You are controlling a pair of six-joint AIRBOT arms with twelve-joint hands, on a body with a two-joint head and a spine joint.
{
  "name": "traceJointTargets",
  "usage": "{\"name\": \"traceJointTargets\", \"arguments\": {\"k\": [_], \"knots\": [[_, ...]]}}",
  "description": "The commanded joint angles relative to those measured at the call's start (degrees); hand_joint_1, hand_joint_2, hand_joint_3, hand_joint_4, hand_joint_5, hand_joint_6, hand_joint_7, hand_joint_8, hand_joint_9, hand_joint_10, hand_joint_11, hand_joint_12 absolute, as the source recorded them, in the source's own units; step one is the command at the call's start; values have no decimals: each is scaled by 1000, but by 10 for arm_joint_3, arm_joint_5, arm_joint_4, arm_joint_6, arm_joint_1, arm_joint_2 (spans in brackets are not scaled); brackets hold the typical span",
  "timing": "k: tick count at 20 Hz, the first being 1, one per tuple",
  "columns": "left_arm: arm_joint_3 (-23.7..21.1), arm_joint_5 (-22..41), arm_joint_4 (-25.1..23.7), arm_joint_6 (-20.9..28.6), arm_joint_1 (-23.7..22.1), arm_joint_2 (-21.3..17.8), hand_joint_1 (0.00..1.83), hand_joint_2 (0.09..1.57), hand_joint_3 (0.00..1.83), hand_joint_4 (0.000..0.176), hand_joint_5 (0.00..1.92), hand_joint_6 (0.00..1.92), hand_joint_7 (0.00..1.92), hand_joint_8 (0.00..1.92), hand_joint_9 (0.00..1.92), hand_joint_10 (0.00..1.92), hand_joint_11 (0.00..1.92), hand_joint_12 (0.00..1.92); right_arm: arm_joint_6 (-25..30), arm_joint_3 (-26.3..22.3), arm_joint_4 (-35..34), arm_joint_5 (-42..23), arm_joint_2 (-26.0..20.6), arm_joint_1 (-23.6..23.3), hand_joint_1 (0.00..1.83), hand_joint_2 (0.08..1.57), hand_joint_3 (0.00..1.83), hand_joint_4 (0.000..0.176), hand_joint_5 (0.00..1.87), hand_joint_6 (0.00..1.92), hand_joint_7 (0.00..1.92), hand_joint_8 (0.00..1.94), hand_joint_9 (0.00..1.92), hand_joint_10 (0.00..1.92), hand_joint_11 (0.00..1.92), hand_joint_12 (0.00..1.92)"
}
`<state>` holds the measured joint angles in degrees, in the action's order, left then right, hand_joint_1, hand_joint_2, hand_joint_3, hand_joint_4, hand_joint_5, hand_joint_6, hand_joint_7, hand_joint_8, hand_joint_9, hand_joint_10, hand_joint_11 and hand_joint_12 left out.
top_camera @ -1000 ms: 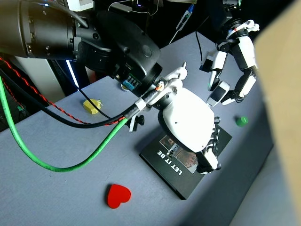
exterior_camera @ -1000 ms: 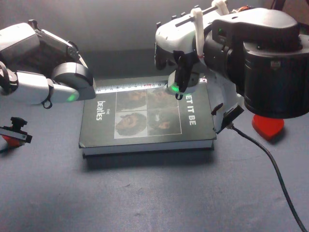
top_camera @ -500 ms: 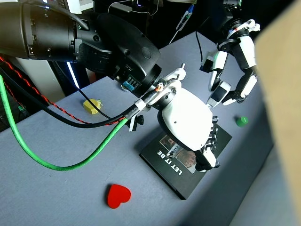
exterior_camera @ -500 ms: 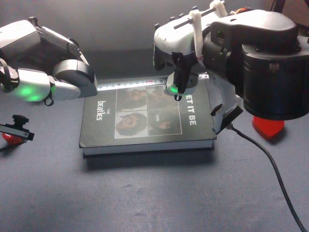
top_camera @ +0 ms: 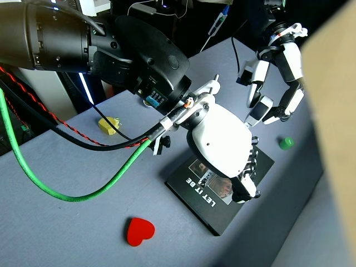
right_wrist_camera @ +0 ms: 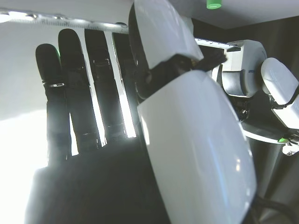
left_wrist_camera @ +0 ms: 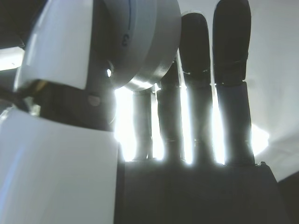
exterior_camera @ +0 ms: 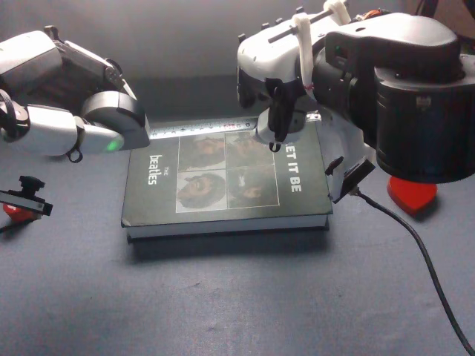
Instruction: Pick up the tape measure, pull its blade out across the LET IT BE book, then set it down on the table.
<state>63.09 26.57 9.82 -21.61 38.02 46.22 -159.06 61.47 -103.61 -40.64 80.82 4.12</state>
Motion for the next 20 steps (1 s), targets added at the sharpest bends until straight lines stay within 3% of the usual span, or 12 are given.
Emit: {"name": "traceJointTargets", "arguments": {"k": [1, 2, 3, 7, 20], "knots": [[1, 73, 7, 7, -6, -2, 1377, 1119, 1, 0, 915, 889, 975, 1010, 917, 1289, 952, 1077, 2, 0, 40, 3, -3, -9, 1173, 1165, 0, 0, 813, 1134, 988, 797, 1012, 95, 620, 1063], [1, 73, 7, 7, -6, -2, 1376, 1122, 0, 0, 911, 897, 960, 1030, 916, 1290, 939, 1081, 2, 0, 40, 3, -3, -9, 1196, 1153, 2, 0, 819, 1157, 1006, 963, 1105, 140, 683, 1171], [0, 73, 7, 7, -6, -2, 1376, 1123, 0, 0, 911, 893, 955, 1043, 916, 1289, 938, 1083, 3, 0, 41, 5, -4, -10, 1203, 1149, 0, 0, 840, 1129, 1012, 1006, 1149, 184, 721, 1237], [1, 74, 7, 7, -7, -2, 1376, 1121, 0, 0, 925, 874, 955, 1047, 922, 1278, 946, 1091, 3, 0, 41, 5, -4, -8, 1199, 1159, 0, 0, 823, 1158, 988, 1056, 989, 614, 711, 1272], [-2, 74, 6, 7, -8, -3, 1378, 1114, 0, 0, 923, 872, 985, 1003, 931, 1264, 960, 1060, 4, -10, 49, 13, -33, -5, 1195, 1166, 0, 0, 805, 1190, 974, 1070, 943, 664, 674, 1277]]}}
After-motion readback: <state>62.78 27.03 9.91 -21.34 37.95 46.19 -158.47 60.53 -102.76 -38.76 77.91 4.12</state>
